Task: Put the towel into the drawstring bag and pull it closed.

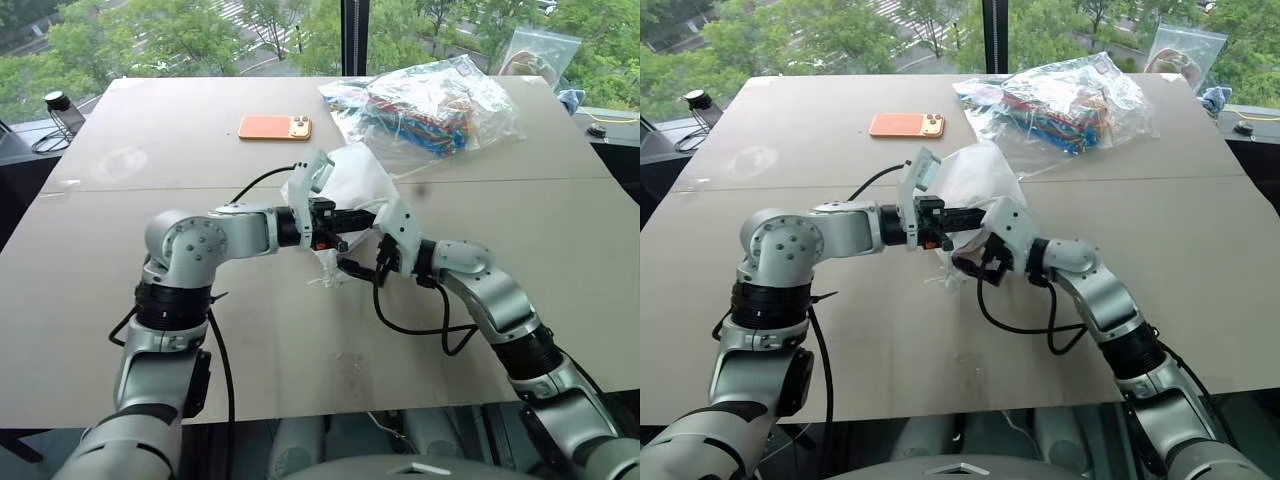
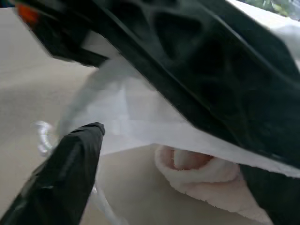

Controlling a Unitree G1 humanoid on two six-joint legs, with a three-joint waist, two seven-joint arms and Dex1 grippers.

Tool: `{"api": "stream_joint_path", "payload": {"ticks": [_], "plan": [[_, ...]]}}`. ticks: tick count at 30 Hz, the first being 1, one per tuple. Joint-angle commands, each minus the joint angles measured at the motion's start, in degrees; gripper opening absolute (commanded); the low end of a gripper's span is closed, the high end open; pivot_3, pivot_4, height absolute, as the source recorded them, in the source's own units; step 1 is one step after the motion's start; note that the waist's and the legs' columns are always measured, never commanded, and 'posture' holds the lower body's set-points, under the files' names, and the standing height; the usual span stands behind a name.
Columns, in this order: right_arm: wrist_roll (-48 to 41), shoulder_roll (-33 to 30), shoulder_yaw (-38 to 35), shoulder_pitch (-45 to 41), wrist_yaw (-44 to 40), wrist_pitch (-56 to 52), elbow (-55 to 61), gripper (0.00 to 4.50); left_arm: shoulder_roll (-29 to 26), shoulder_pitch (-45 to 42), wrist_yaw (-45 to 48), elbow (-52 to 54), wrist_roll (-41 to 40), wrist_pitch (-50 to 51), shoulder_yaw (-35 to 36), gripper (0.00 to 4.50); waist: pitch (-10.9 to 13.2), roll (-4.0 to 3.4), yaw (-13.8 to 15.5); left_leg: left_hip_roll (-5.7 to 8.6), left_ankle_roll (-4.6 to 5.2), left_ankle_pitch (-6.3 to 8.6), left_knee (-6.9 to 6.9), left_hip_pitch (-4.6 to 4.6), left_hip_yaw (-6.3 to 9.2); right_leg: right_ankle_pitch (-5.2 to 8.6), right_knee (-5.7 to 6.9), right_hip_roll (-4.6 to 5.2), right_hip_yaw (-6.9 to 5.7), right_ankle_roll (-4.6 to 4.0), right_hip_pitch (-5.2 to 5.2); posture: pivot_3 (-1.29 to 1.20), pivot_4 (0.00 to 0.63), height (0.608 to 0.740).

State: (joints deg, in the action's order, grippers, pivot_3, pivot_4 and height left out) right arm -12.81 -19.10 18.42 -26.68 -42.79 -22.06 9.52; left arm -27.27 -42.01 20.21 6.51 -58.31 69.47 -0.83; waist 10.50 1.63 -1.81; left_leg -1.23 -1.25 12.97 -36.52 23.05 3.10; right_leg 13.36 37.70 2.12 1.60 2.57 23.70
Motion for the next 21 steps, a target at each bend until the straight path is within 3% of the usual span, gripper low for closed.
{"api": "stream_joint_path", "payload": {"ticks": [1, 6, 11, 15, 21], "plan": [[-5.6, -4.2, -4.7, 3.4, -3.6, -2.3, 10.9, 4.44, 1.4, -0.3, -2.0, -1.2, 3.8, -2.4, 1.7, 0.0, 0.0, 0.0, 0.1, 0.01, 0.0, 0.0, 0.0, 0.01, 0.01, 0.0, 0.0, 0.01, 0.0, 0.0, 0.0, 0.0, 0.15, 0.734], [-11.9, -10.5, -9.8, 8.4, -3.9, -9.6, 21.2, 4.44, 2.6, -0.3, -1.5, -2.2, 6.4, -2.7, 3.0, 0.0, 0.0, 0.0, -0.2, 0.0, 0.01, 0.0, -0.01, -0.03, 0.03, 0.0, 0.06, -0.02, -0.01, 0.0, -0.01, 0.0, 0.15, 0.734], [-9.5, -14.8, -14.9, 12.5, 2.3, -15.0, 24.0, 4.44, 2.5, 0.1, -0.3, -1.4, 6.9, -1.8, 3.9, 0.0, 0.0, 0.0, -0.2, -0.01, 0.01, 0.0, -0.03, -0.06, 0.01, 0.01, 0.11, -0.03, 0.01, 0.0, -0.02, 0.0, 0.15, 0.734], [-6.3, -14.6, -16.7, 13.4, 9.4, -18.4, 23.1, 4.44, 2.4, 0.0, 0.3, -0.9, 7.2, -1.2, 4.3, 0.0, 0.0, 0.0, -0.2, 0.0, 0.01, 0.0, -0.04, -0.06, -0.02, 0.01, 0.13, -0.02, 0.03, 0.01, -0.01, 0.0, 0.15, 0.734], [-6.5, -11.8, -14.6, 14.0, 12.3, -20.7, 23.3, 4.44, 2.6, -0.4, 0.5, -0.6, 8.2, -1.1, 4.3, 0.0, 0.0, 0.0, -0.2, 0.0, 0.01, 0.0, -0.03, -0.06, -0.02, 0.01, 0.13, -0.03, 0.04, 0.01, -0.01, 0.0, 0.15, 0.734]]}}
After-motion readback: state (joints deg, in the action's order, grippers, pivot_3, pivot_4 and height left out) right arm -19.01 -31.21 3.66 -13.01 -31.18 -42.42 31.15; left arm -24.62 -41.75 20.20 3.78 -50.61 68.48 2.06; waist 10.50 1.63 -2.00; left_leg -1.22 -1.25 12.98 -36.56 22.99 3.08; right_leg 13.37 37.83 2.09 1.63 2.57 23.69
